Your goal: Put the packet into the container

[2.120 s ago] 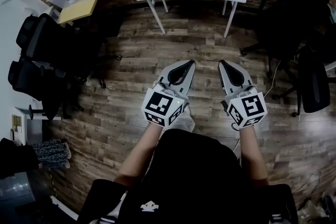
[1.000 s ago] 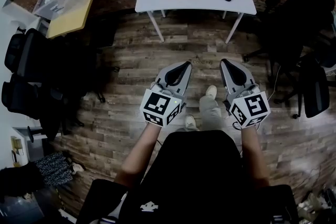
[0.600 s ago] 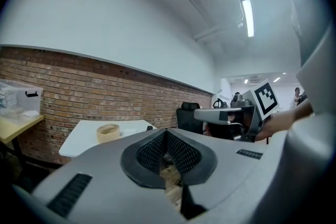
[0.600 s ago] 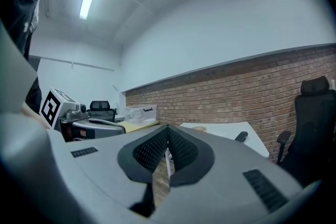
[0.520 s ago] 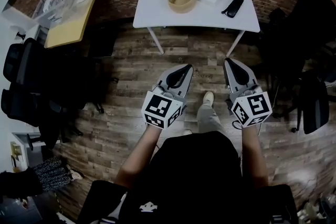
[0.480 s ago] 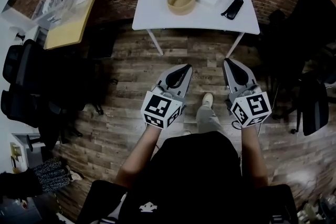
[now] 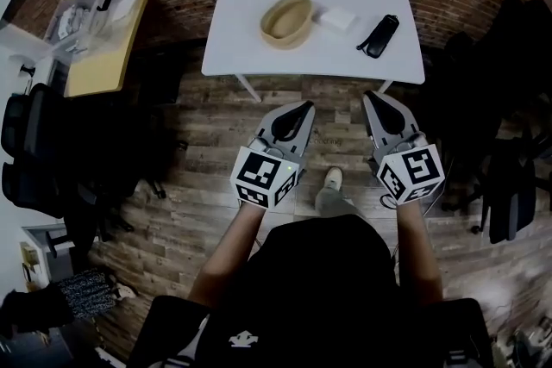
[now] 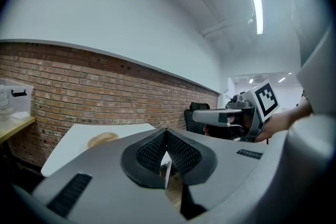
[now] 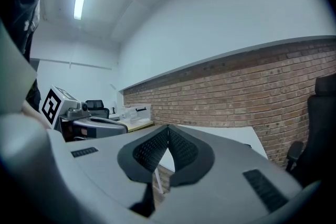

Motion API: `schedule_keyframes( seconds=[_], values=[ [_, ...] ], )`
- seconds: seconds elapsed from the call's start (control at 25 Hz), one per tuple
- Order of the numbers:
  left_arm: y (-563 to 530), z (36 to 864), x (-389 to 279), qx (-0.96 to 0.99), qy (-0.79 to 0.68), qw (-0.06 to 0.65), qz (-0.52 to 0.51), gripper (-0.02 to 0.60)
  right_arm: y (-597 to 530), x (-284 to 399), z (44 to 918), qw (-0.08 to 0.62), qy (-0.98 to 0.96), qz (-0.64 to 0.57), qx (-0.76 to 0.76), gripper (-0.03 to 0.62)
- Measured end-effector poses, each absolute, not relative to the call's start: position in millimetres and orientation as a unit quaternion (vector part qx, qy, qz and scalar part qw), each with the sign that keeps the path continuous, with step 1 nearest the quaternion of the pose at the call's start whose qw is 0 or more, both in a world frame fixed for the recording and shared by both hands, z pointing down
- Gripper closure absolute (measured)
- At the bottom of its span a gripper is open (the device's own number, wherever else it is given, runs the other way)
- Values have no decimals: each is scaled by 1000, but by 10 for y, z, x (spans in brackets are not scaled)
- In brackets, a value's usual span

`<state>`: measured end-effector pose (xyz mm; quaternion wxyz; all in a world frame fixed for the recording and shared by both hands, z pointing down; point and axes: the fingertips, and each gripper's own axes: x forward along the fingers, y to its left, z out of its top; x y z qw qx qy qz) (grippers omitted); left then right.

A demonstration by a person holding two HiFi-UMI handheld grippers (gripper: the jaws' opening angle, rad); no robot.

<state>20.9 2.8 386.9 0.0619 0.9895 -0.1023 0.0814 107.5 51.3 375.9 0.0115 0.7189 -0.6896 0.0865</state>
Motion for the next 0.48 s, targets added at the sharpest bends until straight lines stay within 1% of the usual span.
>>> schedule_keyframes(
  seconds=[0.2,0.48],
  values=[
    [-192,3794,578,989,-108,57,79,577,267,1431,3710,8,-697,83,712,589],
    [-461,3767,912,988,-124,47,79,577,-26,1762,3719,7,-709,80,701,589]
  ],
)
